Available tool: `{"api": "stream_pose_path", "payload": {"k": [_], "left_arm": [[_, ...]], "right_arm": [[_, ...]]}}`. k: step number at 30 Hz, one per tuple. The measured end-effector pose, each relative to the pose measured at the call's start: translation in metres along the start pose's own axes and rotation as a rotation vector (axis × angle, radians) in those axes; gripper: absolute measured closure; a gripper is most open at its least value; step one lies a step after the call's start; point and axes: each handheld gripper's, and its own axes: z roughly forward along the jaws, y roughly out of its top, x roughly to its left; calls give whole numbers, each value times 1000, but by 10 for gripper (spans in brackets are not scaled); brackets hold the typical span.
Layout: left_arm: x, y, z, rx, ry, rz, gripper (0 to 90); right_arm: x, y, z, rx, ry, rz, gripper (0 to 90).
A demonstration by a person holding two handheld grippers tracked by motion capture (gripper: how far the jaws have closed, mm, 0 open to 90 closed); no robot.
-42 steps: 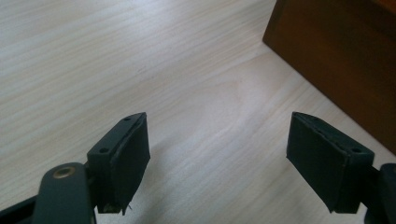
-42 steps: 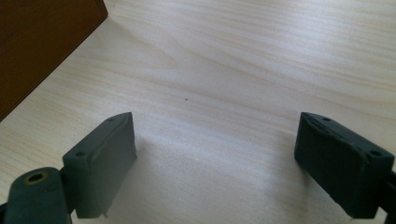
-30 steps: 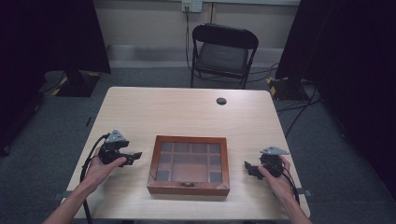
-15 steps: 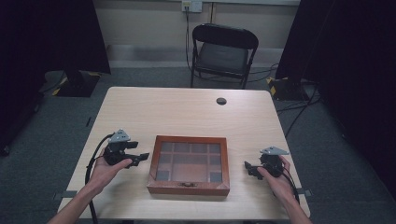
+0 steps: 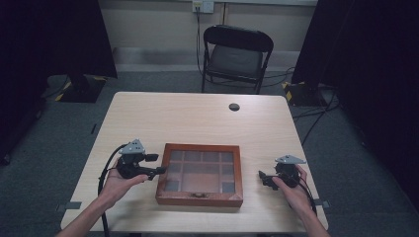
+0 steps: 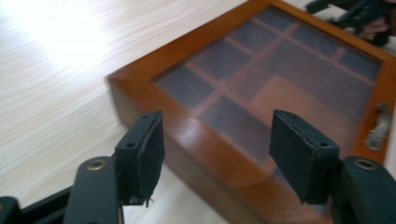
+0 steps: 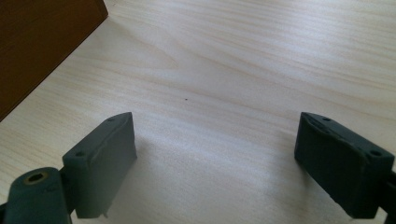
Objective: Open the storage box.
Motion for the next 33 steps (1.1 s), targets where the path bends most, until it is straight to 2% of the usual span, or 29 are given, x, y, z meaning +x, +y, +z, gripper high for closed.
{"api": "stream_pose_path", "payload": {"k": [1, 4, 10, 14, 19, 20, 22, 25, 26, 27, 28, 31, 33], "left_arm": [[-4, 2, 2, -1, -33, -2, 388], [-10, 4, 4, -2, -40, 7, 390], [-24, 9, 12, 14, -101, 26, 397], [-32, 12, 18, 17, -162, 27, 399], [-41, 16, 24, 21, -191, 31, 431], [-45, 18, 25, 28, -192, 48, 436], [-49, 19, 27, 34, -206, 53, 437], [-54, 21, 28, 35, -200, 83, 471], [-60, 23, 30, 37, -222, 100, 499], [-60, 23, 30, 37, -222, 100, 514], [-65, 24, 33, 45, -237, 121, 537], [-70, 25, 37, 57, -250, 136, 574], [-74, 26, 41, 59, -278, 141, 604]], "right_arm": [[0, 0, 0, 0, 0, 0, 122], [0, 0, 0, 0, 0, 0, 122], [0, 0, 0, 0, 0, 0, 122], [0, 0, 0, 0, 0, 0, 122], [0, 0, 0, 0, 1, 0, 121], [0, 0, 0, 0, 1, 0, 122], [0, 0, 0, 0, 1, -1, 121], [0, 0, 0, 0, 1, -1, 121], [0, 0, 0, 0, 2, -2, 121], [0, 0, 0, 0, 2, -2, 121], [0, 0, 0, 0, 2, -2, 120], [0, 0, 0, 0, 3, -3, 120], [0, 0, 0, 0, 3, -3, 120]]}}
